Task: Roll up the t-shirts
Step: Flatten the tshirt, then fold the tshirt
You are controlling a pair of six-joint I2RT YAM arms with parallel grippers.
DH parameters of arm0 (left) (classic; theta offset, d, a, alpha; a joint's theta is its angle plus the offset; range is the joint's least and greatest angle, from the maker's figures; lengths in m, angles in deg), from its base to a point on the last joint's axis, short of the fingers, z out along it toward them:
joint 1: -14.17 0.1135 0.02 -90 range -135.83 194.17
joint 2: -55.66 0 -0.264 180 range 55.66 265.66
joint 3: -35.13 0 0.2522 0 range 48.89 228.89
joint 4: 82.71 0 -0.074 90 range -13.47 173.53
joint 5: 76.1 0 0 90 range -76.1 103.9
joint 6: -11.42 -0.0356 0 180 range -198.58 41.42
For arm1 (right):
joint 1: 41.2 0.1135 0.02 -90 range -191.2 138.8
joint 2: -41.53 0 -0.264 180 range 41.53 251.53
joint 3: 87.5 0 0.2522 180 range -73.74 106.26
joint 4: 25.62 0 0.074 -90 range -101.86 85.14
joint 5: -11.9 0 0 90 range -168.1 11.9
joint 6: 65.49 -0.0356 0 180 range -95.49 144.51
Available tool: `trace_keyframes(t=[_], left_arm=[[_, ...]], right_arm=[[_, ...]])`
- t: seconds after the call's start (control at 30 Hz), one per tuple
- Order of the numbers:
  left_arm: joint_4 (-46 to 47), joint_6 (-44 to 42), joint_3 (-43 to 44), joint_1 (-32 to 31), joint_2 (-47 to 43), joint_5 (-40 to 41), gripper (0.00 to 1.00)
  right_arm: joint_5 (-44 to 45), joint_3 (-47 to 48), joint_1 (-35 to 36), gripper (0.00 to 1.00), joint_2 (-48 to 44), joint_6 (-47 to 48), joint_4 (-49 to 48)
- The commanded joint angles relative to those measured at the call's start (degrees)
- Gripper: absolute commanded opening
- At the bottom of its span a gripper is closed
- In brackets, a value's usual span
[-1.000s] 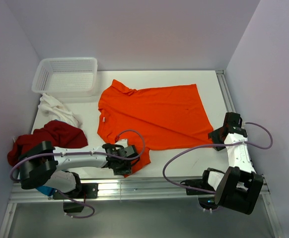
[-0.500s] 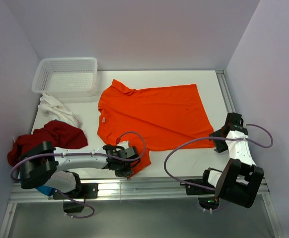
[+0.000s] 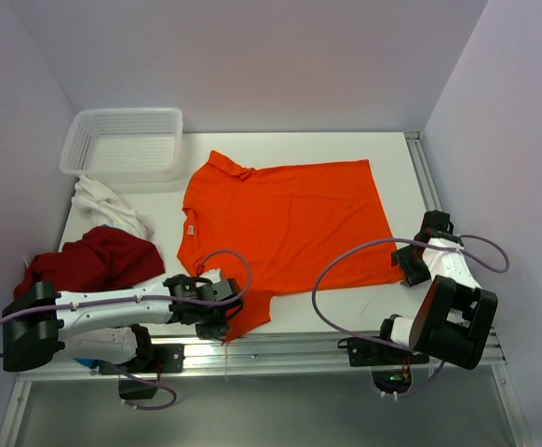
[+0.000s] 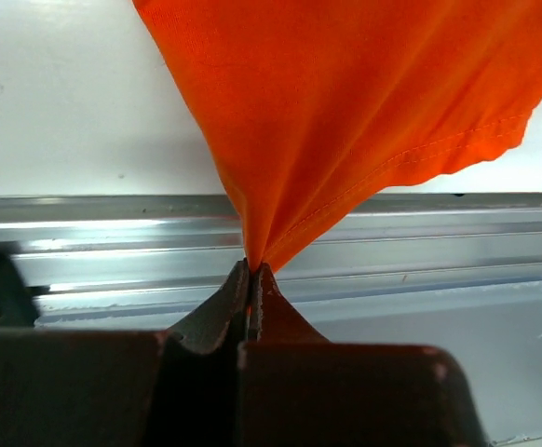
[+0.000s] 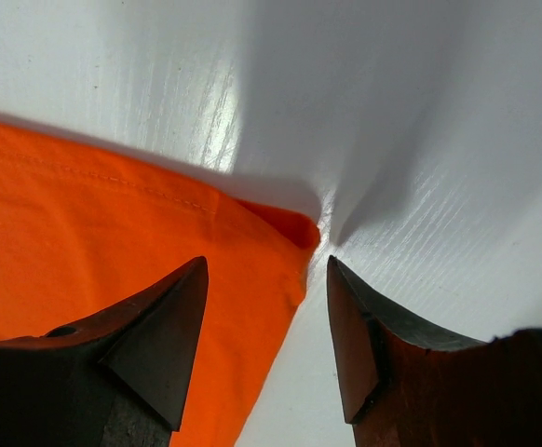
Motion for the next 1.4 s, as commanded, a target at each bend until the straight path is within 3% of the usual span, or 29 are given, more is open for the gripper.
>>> trace_keyframes(t=[0.0, 0.3, 0.93, 0.97, 1.0, 1.03, 1.17, 1.2, 1.27, 1.3, 1.37], left_arm=[[-2.93, 1.27, 0.07, -0.32, -0.51, -0.93, 0.00], [-0.49, 1.44, -0.88, -0.32, 1.52, -1.54, 0.00], [2.25, 0.74, -2.04, 0.21, 2.12, -2.43, 0.00], [1.81, 0.57, -0.90, 0.21, 2.47, -2.08, 0.00], [1.20, 0.39, -0.45, 0.21, 3.35, -1.90, 0.00], [0.93, 0.13, 0.07, 0.21, 3.70, -1.81, 0.00], [-0.56, -0.66, 3.32, 0.21, 4.76, -1.20, 0.00], [-1.00, -0.93, 4.03, 0.21, 4.85, -0.50, 0.00], [-3.11, -1.98, 6.56, 0.73, 5.20, 0.30, 0.00], [-3.81, -2.42, 7.45, 1.08, 5.55, 0.56, 0.00], [-6.44, -3.39, 9.91, 2.23, 5.82, 1.35, 0.00]], right_arm=[[1.81, 0.51, -0.51, 0.61, -0.13, -0.79, -1.35], [4.97, 1.04, -2.00, 0.63, -0.93, -0.34, 0.58], [1.11, -4.06, -2.18, 0.61, 1.79, -1.31, -3.98], [1.37, -4.06, -2.18, 0.59, 1.88, -1.31, -4.25], [1.55, -3.97, -2.18, 0.47, 2.14, -1.31, -4.34], [1.63, -4.15, -2.18, 0.42, 2.41, -1.40, -4.51], [1.55, -3.80, -2.09, 0.35, 3.90, -1.32, -4.34], [1.55, -3.45, -2.09, 0.23, 4.60, -1.05, -4.16], [1.90, -2.48, -2.09, 0.14, 5.13, -0.79, -3.37], [2.07, -2.30, -2.09, 0.00, 5.31, -0.61, -3.11], [2.51, -1.86, -2.09, 0.00, 5.31, -0.61, -2.23]])
